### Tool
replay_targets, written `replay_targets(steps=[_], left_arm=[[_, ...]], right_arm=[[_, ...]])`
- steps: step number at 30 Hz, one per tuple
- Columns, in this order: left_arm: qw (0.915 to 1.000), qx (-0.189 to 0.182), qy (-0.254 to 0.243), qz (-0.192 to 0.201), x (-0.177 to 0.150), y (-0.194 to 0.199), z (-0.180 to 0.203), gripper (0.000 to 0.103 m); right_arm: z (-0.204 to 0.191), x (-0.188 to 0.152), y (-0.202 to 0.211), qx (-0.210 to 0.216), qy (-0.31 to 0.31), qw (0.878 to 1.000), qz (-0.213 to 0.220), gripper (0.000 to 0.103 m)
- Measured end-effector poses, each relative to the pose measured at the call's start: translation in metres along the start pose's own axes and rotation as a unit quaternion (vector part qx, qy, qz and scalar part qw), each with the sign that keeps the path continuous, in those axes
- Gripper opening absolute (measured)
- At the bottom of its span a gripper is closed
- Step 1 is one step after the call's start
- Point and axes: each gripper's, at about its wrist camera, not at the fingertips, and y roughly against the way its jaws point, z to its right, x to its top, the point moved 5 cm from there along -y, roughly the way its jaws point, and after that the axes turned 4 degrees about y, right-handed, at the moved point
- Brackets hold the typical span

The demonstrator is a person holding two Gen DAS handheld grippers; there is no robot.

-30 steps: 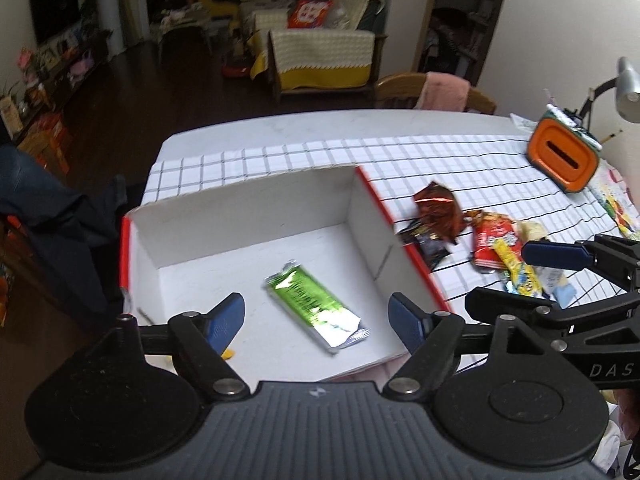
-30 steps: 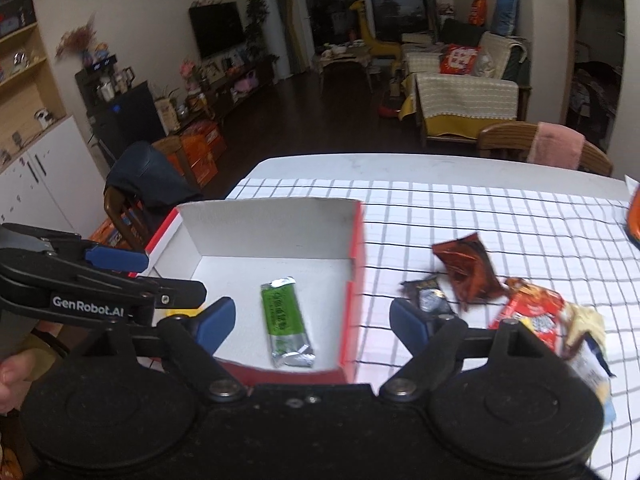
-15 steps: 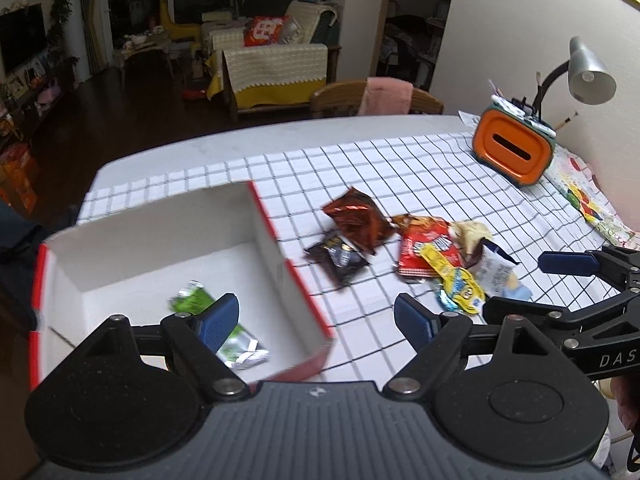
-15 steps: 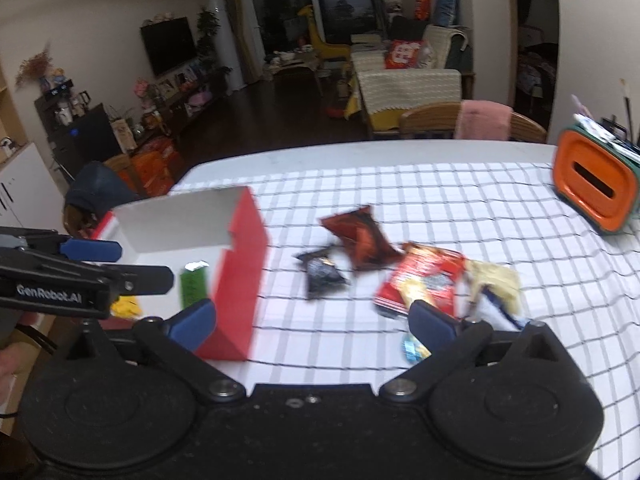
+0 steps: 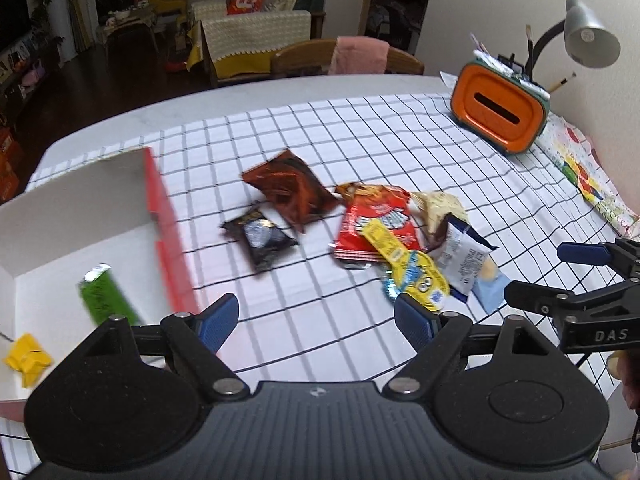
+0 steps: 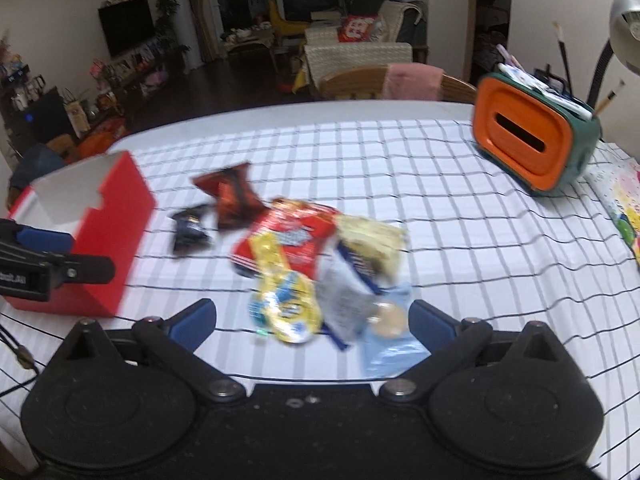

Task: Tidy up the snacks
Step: 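Move both tools back toward the snack pile, then grasp the blue wrapped candy with the left tool while the right tool grasps the blue cookie pack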

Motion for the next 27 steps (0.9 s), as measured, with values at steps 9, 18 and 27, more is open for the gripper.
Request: replay_targets(steps=[9,18,27], left_arm=[[0.9991,0.017,-0.028,-0.027,-0.003,-0.046,0.047,0.085],[0.9962,0.036,-0.035,-0.071,-0.012,-0.095,0.055,0.085],[0.9938,0.036,-0.026,-0.102,-0.013,-0.125,0.057,0.07]], right_arm=[[0.051,-0.016,-0.034,-0.014,0.023,0.999,-0.026,0.097],[0.056,-0.025,-0.065,0.0,0.078,0.996,-0.053,0.092],[0.057,-0.035,-0.087,0.002,0.098,0.993,-0.073,0.081]])
